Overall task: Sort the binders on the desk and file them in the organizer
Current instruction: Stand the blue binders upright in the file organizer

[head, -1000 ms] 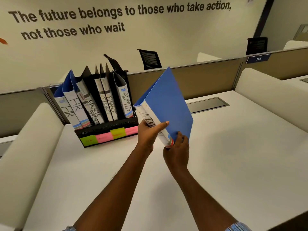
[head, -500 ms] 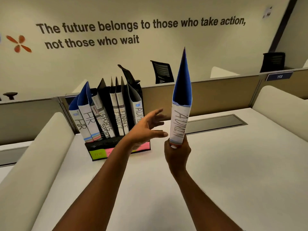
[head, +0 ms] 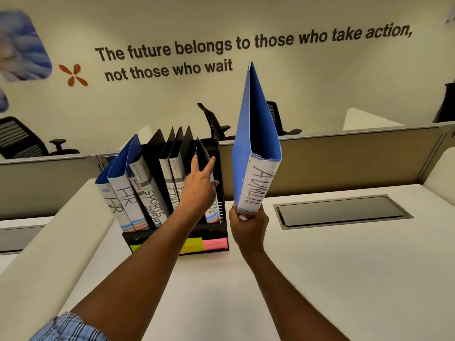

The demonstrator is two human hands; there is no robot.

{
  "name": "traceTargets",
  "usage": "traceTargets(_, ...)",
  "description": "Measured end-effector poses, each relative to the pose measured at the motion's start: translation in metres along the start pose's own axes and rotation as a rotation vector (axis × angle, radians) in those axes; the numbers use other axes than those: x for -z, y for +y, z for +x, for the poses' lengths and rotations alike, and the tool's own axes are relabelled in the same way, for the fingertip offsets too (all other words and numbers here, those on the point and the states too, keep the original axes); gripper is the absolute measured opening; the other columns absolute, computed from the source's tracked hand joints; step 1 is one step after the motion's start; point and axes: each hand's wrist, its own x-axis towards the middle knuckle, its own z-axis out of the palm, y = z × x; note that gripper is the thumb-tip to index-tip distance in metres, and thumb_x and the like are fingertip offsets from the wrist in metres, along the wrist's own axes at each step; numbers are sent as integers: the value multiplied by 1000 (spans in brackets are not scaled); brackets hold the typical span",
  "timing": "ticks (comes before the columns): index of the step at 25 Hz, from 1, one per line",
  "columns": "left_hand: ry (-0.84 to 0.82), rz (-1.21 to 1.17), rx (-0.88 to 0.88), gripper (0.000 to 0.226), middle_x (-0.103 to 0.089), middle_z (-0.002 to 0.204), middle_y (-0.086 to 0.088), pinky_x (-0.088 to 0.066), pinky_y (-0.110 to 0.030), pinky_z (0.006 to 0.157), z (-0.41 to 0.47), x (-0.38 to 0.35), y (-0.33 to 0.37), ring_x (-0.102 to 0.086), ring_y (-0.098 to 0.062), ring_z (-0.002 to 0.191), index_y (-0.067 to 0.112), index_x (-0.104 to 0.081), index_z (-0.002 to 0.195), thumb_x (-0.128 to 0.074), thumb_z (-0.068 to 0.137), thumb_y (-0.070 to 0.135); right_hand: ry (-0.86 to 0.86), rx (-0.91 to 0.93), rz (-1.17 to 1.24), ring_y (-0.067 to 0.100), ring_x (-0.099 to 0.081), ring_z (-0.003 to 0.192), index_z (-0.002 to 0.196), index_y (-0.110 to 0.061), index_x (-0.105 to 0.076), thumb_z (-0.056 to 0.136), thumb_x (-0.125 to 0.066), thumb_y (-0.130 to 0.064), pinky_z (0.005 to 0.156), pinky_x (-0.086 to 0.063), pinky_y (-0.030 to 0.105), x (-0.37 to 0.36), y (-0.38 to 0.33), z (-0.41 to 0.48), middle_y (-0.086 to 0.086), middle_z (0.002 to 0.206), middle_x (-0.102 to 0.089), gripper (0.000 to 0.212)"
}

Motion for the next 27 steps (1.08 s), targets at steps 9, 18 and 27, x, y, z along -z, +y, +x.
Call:
traceTargets(9, 118, 51, -136, 70, -20, 153, -16, -42, -40, 99, 12, -21, -23, -42, -36, 124, 18, -40, 135, -74, 77, 33, -22, -31, 30, 24, -63, 107, 116, 0, -58, 72, -72, -17, 81, -47, 4, -39, 22, 15, 13, 119, -65, 50)
traceTargets(18, 155, -334, 65, 52, -52, 87, -3, -52, -37, 63, 20, -39, -22, -59, -26, 78, 14, -33, 118, -65, 77, 16, -67, 4, 25, 11, -64, 91, 108, 4, -62, 71, -75, -9, 73, -47, 2, -53, 42, 24, -5, 100, -63, 41)
traceTargets(27, 296, -480, 202, 61, -57, 87, -8, -51, -36, 60, 7, -39, -30, -59, -26, 72, 12, -33, 129, -62, 75, 12, 141, -136, 11, 21, -63, 62, 69, -3, -56, 74, -68, -33, 72, -48, 13, -57, 42, 17, 14, 67, -66, 33)
